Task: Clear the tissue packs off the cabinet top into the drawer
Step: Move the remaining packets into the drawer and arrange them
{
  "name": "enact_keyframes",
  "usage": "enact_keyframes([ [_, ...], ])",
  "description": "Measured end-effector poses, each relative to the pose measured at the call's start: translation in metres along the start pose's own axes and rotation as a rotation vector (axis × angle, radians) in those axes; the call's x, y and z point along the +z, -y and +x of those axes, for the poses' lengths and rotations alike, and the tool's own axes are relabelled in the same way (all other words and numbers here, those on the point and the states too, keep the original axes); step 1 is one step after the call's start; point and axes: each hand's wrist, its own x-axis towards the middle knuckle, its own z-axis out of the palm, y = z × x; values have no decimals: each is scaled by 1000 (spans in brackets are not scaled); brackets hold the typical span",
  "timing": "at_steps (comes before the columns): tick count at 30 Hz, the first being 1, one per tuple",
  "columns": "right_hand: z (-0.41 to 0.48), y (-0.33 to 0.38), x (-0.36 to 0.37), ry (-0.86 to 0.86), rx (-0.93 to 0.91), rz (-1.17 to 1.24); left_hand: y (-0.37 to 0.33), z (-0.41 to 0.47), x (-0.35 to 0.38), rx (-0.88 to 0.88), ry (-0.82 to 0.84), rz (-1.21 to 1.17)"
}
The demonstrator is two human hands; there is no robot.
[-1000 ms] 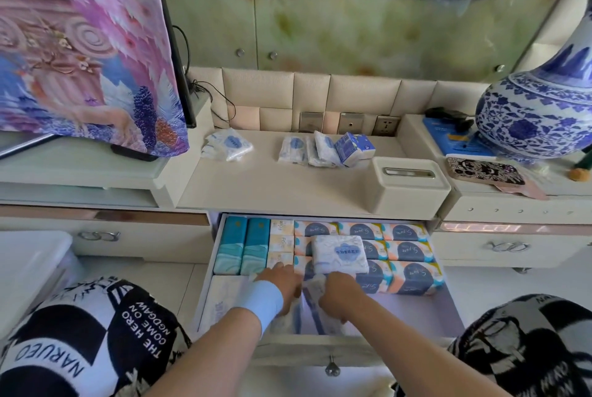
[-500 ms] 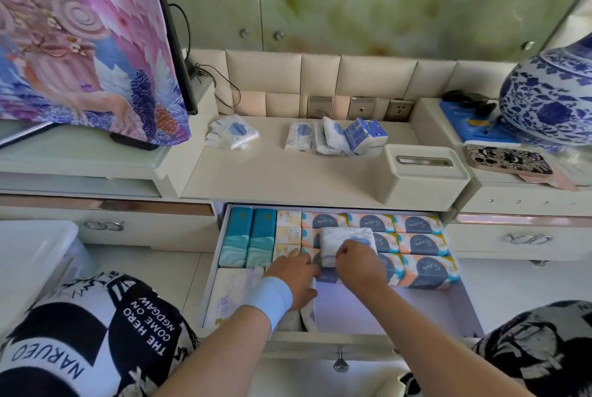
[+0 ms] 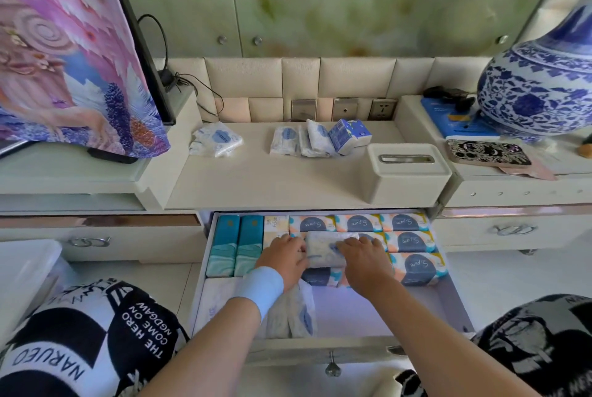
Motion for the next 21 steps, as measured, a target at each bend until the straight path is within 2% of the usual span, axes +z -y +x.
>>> enact_keyframes([
  [4, 0, 8, -18, -234, 139, 226, -15, -2, -17, -82, -76, -355],
  [7, -2, 15, -38, -300, 268, 479, -27, -8, -31, -280, 28, -829],
  [10, -6, 20, -58, -48, 284, 717, -26, -13, -42, -379, 57, -1157],
  [12, -11, 27, -69, 168, 273, 839, -26, -19, -44, -345, 47, -1200],
  [14, -18, 33, -71, 274, 316, 935, -30, -26, -42, -308, 147, -1213],
  [16, -24, 34, -69, 337, 329, 859, -31, -31, -33, -262, 237, -1003],
  [19, -30, 33, -64, 486, 320, 731, -21, -35, -21, -45, 208, -202],
  [21, -33, 36, -61, 562, 356, 689, -13, -41, -11, 110, 244, 210],
])
